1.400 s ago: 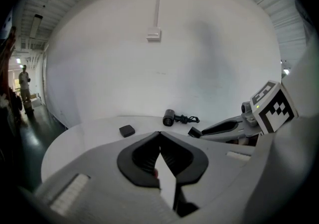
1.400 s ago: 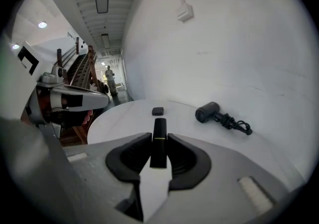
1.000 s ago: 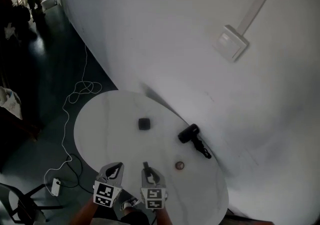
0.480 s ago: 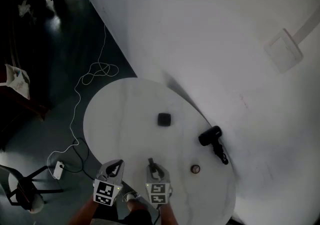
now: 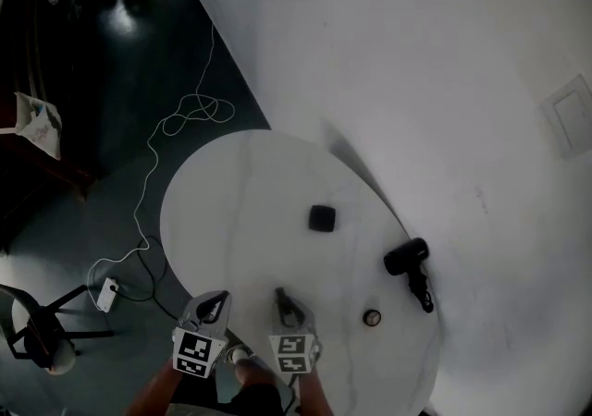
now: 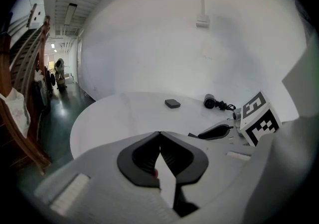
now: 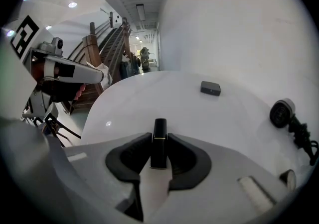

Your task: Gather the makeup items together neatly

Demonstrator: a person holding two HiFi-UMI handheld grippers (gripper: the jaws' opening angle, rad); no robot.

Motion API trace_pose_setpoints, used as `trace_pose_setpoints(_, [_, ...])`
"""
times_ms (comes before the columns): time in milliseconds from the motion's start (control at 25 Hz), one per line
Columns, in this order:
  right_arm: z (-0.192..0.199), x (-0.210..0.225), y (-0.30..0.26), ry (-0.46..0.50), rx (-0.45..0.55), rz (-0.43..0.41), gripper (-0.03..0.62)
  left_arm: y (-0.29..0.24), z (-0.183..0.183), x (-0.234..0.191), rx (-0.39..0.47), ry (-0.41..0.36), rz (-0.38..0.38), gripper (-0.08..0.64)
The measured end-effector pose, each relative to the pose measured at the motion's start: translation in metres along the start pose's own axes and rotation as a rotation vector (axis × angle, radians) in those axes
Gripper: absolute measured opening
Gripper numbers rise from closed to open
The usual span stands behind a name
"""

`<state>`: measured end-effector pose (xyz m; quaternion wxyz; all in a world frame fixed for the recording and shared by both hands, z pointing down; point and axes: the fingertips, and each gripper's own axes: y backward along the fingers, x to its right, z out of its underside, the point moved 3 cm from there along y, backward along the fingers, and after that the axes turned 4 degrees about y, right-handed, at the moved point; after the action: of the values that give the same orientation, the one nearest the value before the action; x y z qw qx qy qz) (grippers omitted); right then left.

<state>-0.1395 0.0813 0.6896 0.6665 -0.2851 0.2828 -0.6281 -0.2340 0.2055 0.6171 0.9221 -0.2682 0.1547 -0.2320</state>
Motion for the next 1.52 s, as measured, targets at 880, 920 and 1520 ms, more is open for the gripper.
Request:
trace_pose_setpoints(880, [-0.009, -0.004, -0.001, -0.009, 0.024, 0.008, 0.199, 0.009, 0.002, -0.010, 0.008, 0.017, -0.016, 0.011])
trace_pose_setpoints(920, [-0.010, -0.003, 0.000, -0.009, 0.027, 0.014, 0.199, 0.010, 0.000, -0.009, 0.012, 0.016, -0.015, 0.011])
trace_pose_setpoints(1520, [-0.062, 0.034, 0.089, -0.086, 0.187, 0.187, 0.198, 0.018, -0.083, 0.033, 0.140, -0.091, 0.126, 0.011])
